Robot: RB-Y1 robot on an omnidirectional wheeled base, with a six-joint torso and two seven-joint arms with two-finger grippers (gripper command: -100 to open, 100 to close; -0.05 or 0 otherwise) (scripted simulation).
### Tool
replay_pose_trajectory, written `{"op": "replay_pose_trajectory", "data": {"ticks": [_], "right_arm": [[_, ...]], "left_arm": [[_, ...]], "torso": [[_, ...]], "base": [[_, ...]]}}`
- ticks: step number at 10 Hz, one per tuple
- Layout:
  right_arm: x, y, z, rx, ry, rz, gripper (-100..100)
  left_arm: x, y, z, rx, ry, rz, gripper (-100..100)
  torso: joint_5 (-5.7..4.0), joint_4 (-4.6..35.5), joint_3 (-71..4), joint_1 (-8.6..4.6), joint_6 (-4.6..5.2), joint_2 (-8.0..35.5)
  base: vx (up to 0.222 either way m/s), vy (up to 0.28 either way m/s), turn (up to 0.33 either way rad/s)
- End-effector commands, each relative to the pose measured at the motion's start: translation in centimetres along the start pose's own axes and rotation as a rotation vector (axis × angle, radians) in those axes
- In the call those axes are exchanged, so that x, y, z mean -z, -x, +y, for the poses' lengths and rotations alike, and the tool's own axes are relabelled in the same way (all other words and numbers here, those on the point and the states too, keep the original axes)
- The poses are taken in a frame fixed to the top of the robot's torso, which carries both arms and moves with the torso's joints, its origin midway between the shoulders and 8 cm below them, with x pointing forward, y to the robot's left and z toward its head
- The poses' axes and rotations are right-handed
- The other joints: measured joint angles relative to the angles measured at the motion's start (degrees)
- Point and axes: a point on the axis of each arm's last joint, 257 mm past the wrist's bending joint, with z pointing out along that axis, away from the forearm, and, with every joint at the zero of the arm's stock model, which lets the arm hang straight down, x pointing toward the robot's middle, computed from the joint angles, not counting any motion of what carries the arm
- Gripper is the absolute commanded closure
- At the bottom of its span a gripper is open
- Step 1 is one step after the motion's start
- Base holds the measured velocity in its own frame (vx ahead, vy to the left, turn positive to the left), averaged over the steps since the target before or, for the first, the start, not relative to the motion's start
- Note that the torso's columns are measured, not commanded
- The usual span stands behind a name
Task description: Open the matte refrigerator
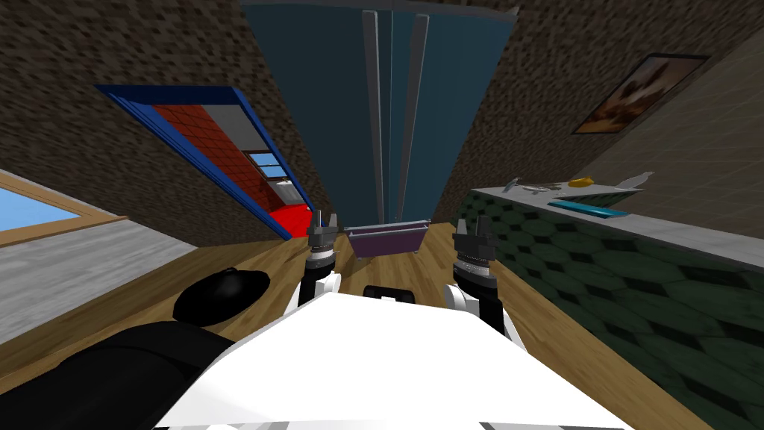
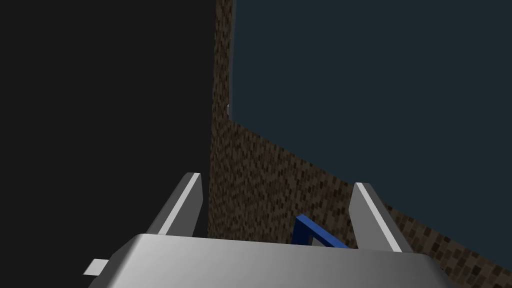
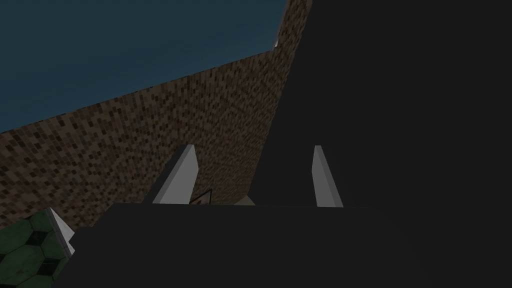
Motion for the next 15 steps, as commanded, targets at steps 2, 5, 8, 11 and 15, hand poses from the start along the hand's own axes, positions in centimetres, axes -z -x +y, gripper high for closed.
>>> {"op": "replay_pose_trajectory", "data": {"ticks": [2, 5, 8, 11, 15], "right_arm": [[0.0, 0.0, 0.0, 0.000, 0.000, 0.000, 0], [0.0, 0.0, 0.0, 0.000, 0.000, 0.000, 0], [0.0, 0.0, 0.0, 0.000, -0.001, 0.000, 0], [0.0, 0.0, 0.0, 0.000, -0.001, 0.000, 0], [0.0, 0.0, 0.0, 0.000, -0.001, 0.000, 0]], "left_arm": [[0.0, 0.0, 0.0, 0.000, 0.000, 0.000, 0], [0.4, -0.4, 0.9, 0.005, 0.007, 0.053, -100], [1.1, -0.4, 2.4, 0.022, 0.014, 0.088, -100], [2.0, 0.3, 4.1, 0.050, 0.021, 0.105, -100], [3.0, 1.5, 6.0, 0.084, 0.025, 0.105, -100]], "torso": [[0.00, 8.5, -16.9, 0.00, 0.00, 8.5], [0.00, 18.8, -37.8, -0.02, 0.00, 18.8], [-0.01, 19.6, -39.2, -0.03, 0.00, 19.5], [-0.01, 19.6, -39.2, -0.05, 0.00, 19.6], [-0.02, 19.6, -39.2, -0.05, 0.00, 19.6]], "base": [[0.000, 0.000, 0.000], [0.026, -0.016, -0.005], [0.058, -0.043, -0.007], [0.087, -0.071, -0.010], [0.086, -0.059, -0.009]]}}
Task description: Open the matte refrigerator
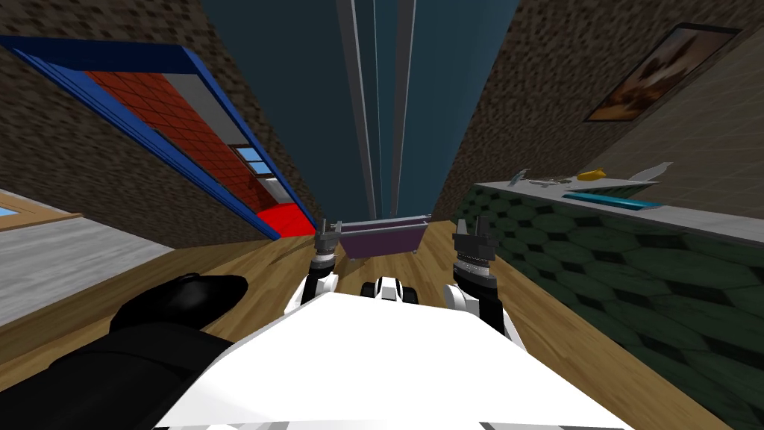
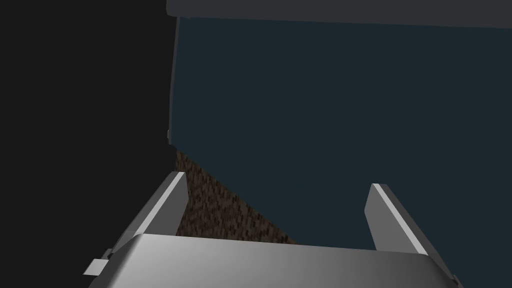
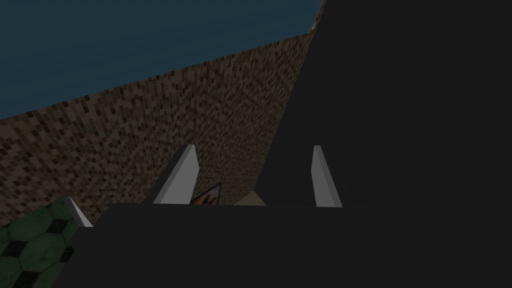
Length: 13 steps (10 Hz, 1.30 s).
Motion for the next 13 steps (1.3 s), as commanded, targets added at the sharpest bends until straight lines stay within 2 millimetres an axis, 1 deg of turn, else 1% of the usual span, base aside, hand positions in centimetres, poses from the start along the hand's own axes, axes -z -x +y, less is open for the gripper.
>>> {"op": "replay_pose_trajectory", "data": {"ticks": [1, 3, 5, 6, 7, 8, 9, 10, 11, 12, 13], "right_arm": [[0.0, 0.0, 0.0, 0.000, 0.000, 0.000, 0], [0.0, 0.0, 0.0, 0.000, 0.000, 0.000, 0], [0.0, 0.0, 0.0, 0.000, 0.000, 0.000, 0], [0.0, 0.0, 0.0, 0.000, 0.000, 0.000, 0], [0.0, 0.0, 0.0, 0.000, 0.000, 0.000, 0], [0.0, 0.0, 0.0, 0.000, 0.000, 0.000, 0], [0.0, 0.0, 0.0, 0.000, 0.000, 0.000, 0], [0.0, 0.0, 0.0, 0.000, 0.000, 0.000, 0], [0.0, 0.0, 0.0, 0.000, 0.000, 0.000, 0], [0.0, 0.0, 0.0, 0.000, 0.000, 0.000, 0], [0.0, 0.0, 0.0, 0.000, 0.000, 0.000, 0]], "left_arm": [[0.7, 0.9, 1.3, 0.021, 0.003, -0.005, -100], [1.1, 1.4, 1.9, 0.033, 0.002, -0.011, -100], [1.8, 2.6, 2.7, 0.059, -0.011, -0.023, -100], [2.1, 2.7, 3.1, 0.058, 0.000, -0.026, -100], [2.5, 3.4, 3.5, 0.071, -0.007, -0.035, -100], [2.6, 3.4, 3.7, 0.071, -0.002, -0.037, -100], [3.1, 4.1, 4.2, 0.083, -0.006, -0.048, -100], [3.3, 4.7, 4.1, 0.096, -0.026, -0.056, -100], [3.7, 4.9, 4.9, 0.095, -0.007, -0.063, -100], [4.1, 5.6, 5.1, 0.108, -0.019, -0.075, -100], [4.4, 5.7, 5.4, 0.107, -0.010, -0.078, -100]], "torso": [[0.02, 0.0, 0.0, 0.08, 0.00, 0.1], [0.02, 0.0, 0.0, 0.04, 0.01, 0.0], [0.01, 0.0, 0.0, 0.01, 0.01, 0.0], [0.00, 0.0, -0.1, 0.00, 0.00, -0.1], [0.02, 0.0, 0.0, 0.07, 0.00, 0.0], [0.03, 0.0, 0.0, 0.07, 0.00, 0.1], [0.03, 0.0, 0.1, 0.11, 0.00, 0.1], [0.02, 0.0, 0.0, 0.04, 0.00, 0.0], [-0.01, 0.0, 0.0, -0.04, 0.01, -0.1], [0.01, 0.0, 0.0, 0.05, 0.00, 0.0], [0.03, 0.0, 0.0, 0.08, 0.00, -0.1]], "base": [[0.066, -0.038, -0.009], [0.080, -0.052, -0.011], [0.094, -0.064, -0.012], [0.081, -0.051, -0.002], [0.073, -0.053, -0.009], [0.055, -0.038, -0.004], [0.066, -0.050, -0.013], [0.089, -0.077, -0.018], [0.079, -0.054, -0.001], [0.093, -0.051, -0.010], [0.071, -0.041, -0.006]]}}
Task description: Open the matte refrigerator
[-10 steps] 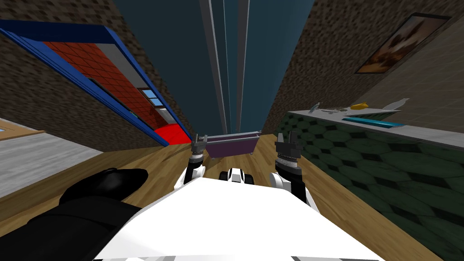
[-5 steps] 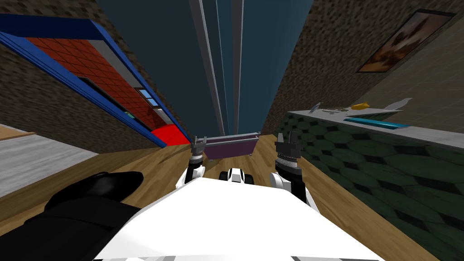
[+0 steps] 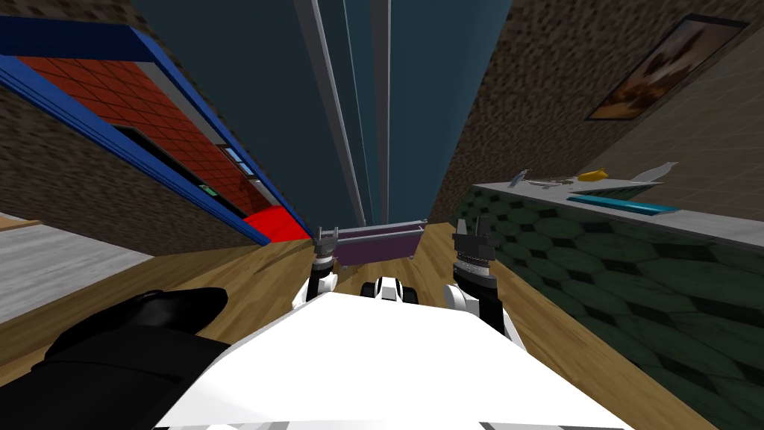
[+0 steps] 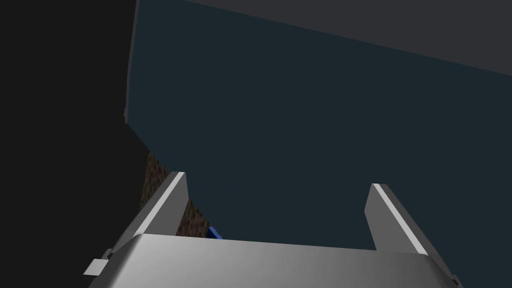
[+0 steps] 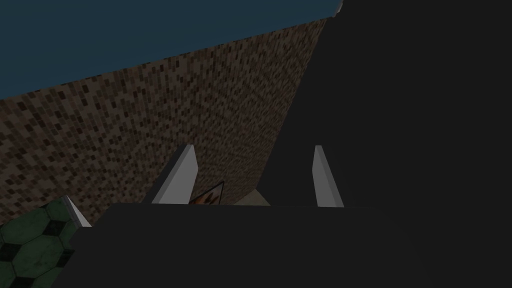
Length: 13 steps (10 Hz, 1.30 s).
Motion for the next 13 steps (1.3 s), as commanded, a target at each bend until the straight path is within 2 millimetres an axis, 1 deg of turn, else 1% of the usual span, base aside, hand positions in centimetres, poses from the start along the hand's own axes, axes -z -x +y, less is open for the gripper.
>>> {"op": "replay_pose_trajectory", "data": {"ticks": [1, 2, 3, 4, 5, 6, 7, 8, 9, 10, 11, 12, 13], "right_arm": [[0.0, 0.0, 0.0, 0.000, 0.000, 0.000, 0], [0.0, 0.0, 0.0, 0.000, 0.000, 0.000, 0], [0.0, 0.0, 0.0, 0.000, 0.000, 0.000, 0], [0.0, 0.0, 0.0, 0.000, 0.000, 0.000, 0], [0.0, 0.0, 0.0, 0.000, 0.000, 0.000, 0], [0.0, 0.0, 0.0, 0.000, 0.000, 0.000, 0], [0.0, 0.0, 0.0, 0.000, 0.000, 0.000, 0], [0.0, 0.0, 0.0, 0.000, 0.000, 0.000, 0], [0.0, 0.0, 0.0, 0.000, 0.000, 0.000, 0], [0.0, 0.0, 0.0, 0.000, 0.000, 0.000, 0], [0.0, 0.0, 0.0, 0.000, 0.000, 0.000, 0], [0.0, 0.0, 0.0, 0.000, 0.000, 0.000, 0], [0.0, 0.0, 0.0, 0.000, 0.000, 0.000, 0]], "left_arm": [[0.8, 1.2, 0.4, 0.019, -0.014, -0.021, -100], [1.2, 1.4, 0.9, 0.018, 0.000, -0.027, -100], [1.4, 2.1, 0.8, 0.031, -0.020, -0.038, -100], [1.8, 2.3, 1.3, 0.029, -0.006, -0.044, -100], [2.1, 3.0, 1.3, 0.041, -0.022, -0.058, -100], [2.4, 3.2, 1.6, 0.040, -0.011, -0.063, -100], [2.7, 3.9, 1.6, 0.052, -0.031, -0.077, -100], [3.0, 4.1, 2.0, 0.050, -0.018, -0.082, -100], [3.6, 4.8, 2.1, 0.061, -0.031, -0.100, -100], [3.9, 5.4, 1.9, 0.073, -0.054, -0.115, -100], [4.4, 5.7, 2.6, 0.070, -0.033, -0.124, -100], [4.8, 6.2, 2.5, 0.081, -0.052, -0.141, -100], [5.2, 6.4, 2.8, 0.079, -0.040, -0.147, -100]], "torso": [[0.00, 0.0, 0.1, 0.03, -0.01, 0.1], [-0.01, 0.0, 0.1, -0.05, 0.00, 0.1], [-0.01, 0.0, 0.1, -0.03, -0.01, 0.1], [0.00, 0.0, 0.0, -0.01, 0.00, 0.0], [0.00, 0.0, 0.0, 0.02, -0.01, 0.0], [-0.01, 0.0, 0.0, -0.05, 0.00, 0.0], [-0.01, 0.0, 0.0, -0.03, 0.00, 0.1], [-0.01, 0.0, 0.0, -0.04, 0.00, 0.1], [-0.01, 0.0, 0.1, -0.03, -0.01, 0.1], [-0.02, 0.0, 0.0, -0.06, 0.00, 0.0], [-0.03, 0.0, 0.0, -0.11, 0.00, -0.1], [-0.02, 0.0, 0.0, -0.03, 0.00, 0.0], [0.00, 0.0, 0.1, 0.00, 0.00, 0.1]], "base": [[0.062, -0.058, -0.012], [0.053, -0.050, -0.004], [0.075, -0.043, -0.011], [0.070, -0.035, -0.005], [0.079, -0.049, -0.009], [0.068, -0.041, -0.005], [0.069, -0.046, -0.013], [0.062, -0.046, -0.006], [0.082, -0.055, -0.010], [0.113, -0.077, -0.015], [0.087, -0.064, -0.004], [0.078, -0.057, -0.011], [0.065, -0.042, -0.005]]}}
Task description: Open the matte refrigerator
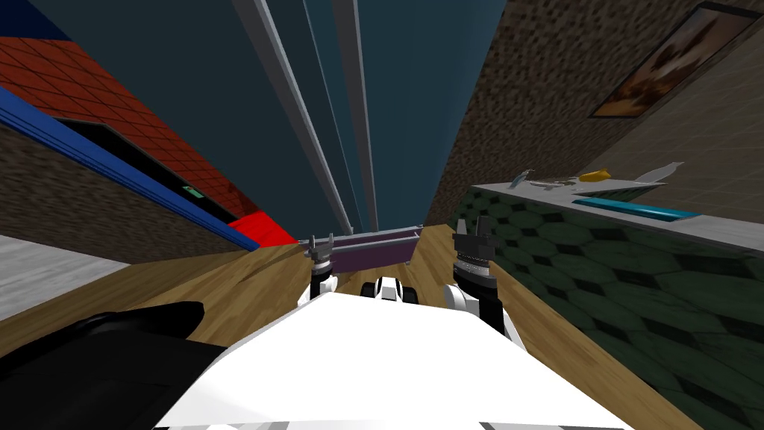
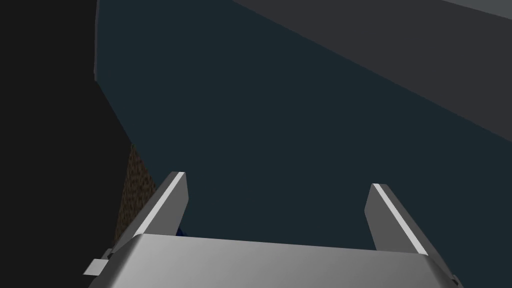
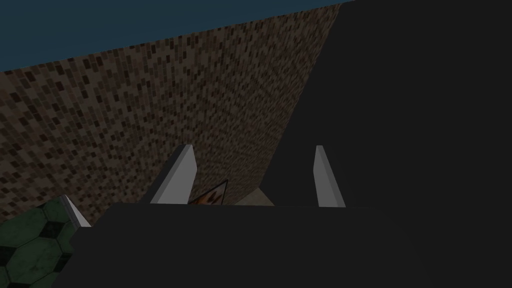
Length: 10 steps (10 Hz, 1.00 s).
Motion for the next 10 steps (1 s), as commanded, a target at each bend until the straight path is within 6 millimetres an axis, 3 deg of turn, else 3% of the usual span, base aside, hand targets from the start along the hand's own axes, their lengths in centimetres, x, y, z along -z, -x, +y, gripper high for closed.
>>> {"op": "replay_pose_trajectory", "data": {"ticks": [1, 10], "right_arm": [[0.0, 0.0, 0.0, 0.000, 0.000, 0.000, 0], [0.0, 0.0, 0.0, 0.000, 0.000, 0.000, 0]], "left_arm": [[1.2, 1.4, 0.3, 0.013, -0.009, -0.036, -100], [5.5, 4.4, 1.3, 0.068, -0.061, -0.182, -100]], "torso": [[0.01, 0.0, 0.0, 0.05, -0.01, 0.0], [-0.02, 0.0, -0.1, -0.08, 0.00, -0.1]], "base": [[0.068, -0.051, -0.009], [0.075, -0.048, -0.005]]}}
